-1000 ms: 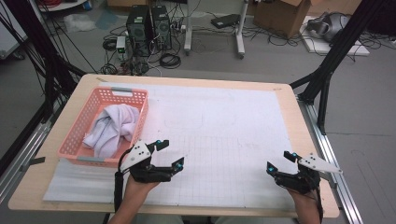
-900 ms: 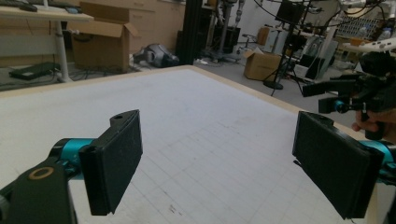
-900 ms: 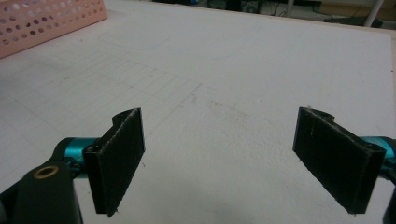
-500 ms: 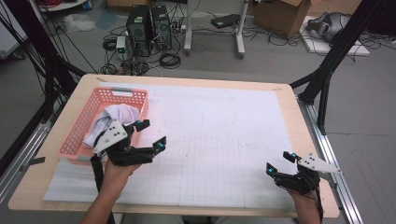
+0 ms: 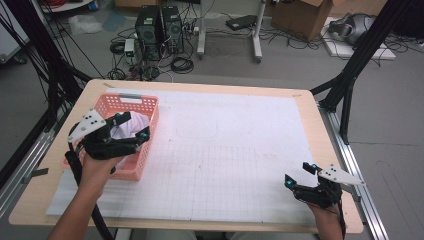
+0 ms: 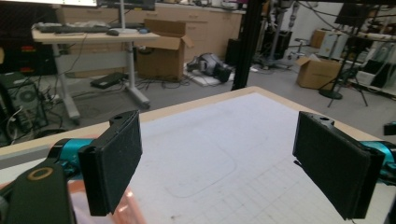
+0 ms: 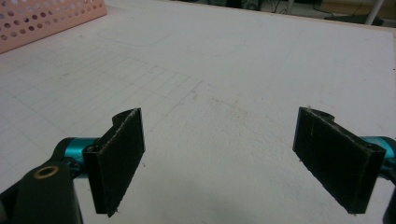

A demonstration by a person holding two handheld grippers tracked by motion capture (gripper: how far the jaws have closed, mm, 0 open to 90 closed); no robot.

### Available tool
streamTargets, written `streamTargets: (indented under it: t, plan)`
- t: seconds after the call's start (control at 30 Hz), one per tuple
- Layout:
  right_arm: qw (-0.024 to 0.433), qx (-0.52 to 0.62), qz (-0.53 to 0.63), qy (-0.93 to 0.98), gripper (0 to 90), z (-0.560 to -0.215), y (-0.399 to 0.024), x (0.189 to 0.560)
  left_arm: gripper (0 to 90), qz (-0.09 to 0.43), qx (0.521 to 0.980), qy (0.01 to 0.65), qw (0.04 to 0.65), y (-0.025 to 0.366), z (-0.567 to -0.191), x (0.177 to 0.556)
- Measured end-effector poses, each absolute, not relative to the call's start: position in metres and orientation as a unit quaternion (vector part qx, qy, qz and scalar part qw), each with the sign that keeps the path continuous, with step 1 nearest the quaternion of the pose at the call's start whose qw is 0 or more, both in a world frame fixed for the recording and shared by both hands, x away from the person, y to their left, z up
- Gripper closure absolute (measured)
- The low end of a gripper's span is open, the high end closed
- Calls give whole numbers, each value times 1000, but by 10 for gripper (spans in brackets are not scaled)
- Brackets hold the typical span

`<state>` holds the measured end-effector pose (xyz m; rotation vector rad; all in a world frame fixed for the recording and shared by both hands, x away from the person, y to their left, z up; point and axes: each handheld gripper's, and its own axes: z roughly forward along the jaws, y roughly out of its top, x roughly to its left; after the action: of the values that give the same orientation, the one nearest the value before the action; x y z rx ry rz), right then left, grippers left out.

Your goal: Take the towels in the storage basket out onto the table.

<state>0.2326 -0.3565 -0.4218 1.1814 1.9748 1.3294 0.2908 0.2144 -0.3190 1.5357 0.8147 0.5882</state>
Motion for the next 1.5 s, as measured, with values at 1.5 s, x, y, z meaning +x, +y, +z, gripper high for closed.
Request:
streamTargets:
  t: [1.5]
  plan:
    - [224,436,467,736,154,-426,-356,235,17,169,786,547,232,260,-421,402]
